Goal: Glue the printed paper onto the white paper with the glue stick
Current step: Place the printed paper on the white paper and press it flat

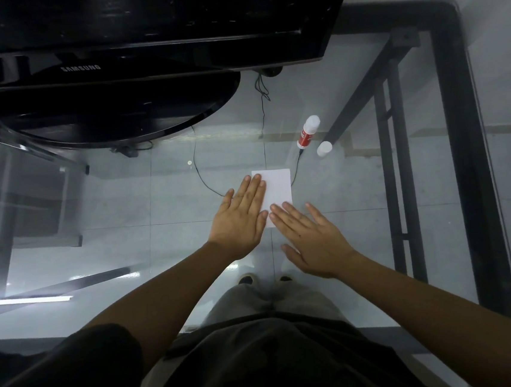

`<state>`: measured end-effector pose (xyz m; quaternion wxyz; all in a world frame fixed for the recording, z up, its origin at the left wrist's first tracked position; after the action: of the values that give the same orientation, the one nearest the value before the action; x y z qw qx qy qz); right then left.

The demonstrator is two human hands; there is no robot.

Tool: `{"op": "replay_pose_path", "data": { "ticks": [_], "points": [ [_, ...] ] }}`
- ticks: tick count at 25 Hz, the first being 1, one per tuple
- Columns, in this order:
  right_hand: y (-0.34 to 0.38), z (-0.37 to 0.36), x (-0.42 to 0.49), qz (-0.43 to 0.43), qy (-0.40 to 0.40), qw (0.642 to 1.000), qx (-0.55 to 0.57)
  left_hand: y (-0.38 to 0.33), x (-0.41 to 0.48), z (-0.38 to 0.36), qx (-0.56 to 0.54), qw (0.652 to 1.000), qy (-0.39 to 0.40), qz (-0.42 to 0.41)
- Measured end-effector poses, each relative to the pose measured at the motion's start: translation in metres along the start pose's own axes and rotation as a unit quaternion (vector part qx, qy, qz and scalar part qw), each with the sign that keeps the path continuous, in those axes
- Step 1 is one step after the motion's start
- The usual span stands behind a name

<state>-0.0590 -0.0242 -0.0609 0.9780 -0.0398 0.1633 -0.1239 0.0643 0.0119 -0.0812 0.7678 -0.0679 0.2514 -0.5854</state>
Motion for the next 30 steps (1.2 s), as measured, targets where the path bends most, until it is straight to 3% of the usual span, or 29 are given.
{"op": "replay_pose_path", "data": {
  "ticks": [14, 19, 25, 30],
  "points": [
    [-0.041, -0.014, 0.005, -0.054, 0.044, 0.997, -0.037, -0.001, 0.000, 0.000, -0.002, 1.000, -0.002, -0.001],
    [-0.013, -0.006, 0.025, -0.010, 0.034, 0.999, -0.016, 0.000, 0.000, -0.002, 0.002, 1.000, -0.004, -0.001],
    [-0.041, -0.009, 0.017, -0.059, 0.035, 0.997, -0.026, 0.001, 0.001, -0.002, -0.003, 1.000, -0.011, -0.004],
    [-0.031, -0.002, 0.034, -0.022, 0.023, 0.999, -0.028, 0.001, 0.001, -0.002, 0.005, 1.000, -0.009, -0.003]
  ]
}}
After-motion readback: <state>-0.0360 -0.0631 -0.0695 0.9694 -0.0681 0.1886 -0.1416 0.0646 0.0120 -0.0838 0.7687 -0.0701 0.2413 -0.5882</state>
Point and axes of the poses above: each hand's wrist, its own x-axis towards the middle knuckle, its own z-axis out of the back of the hand, y = z × x, the point moved 7 cm from there along x, towards the middle knuckle, and after that the axes turned 14 degrees about -x, right-handed, at the moved point
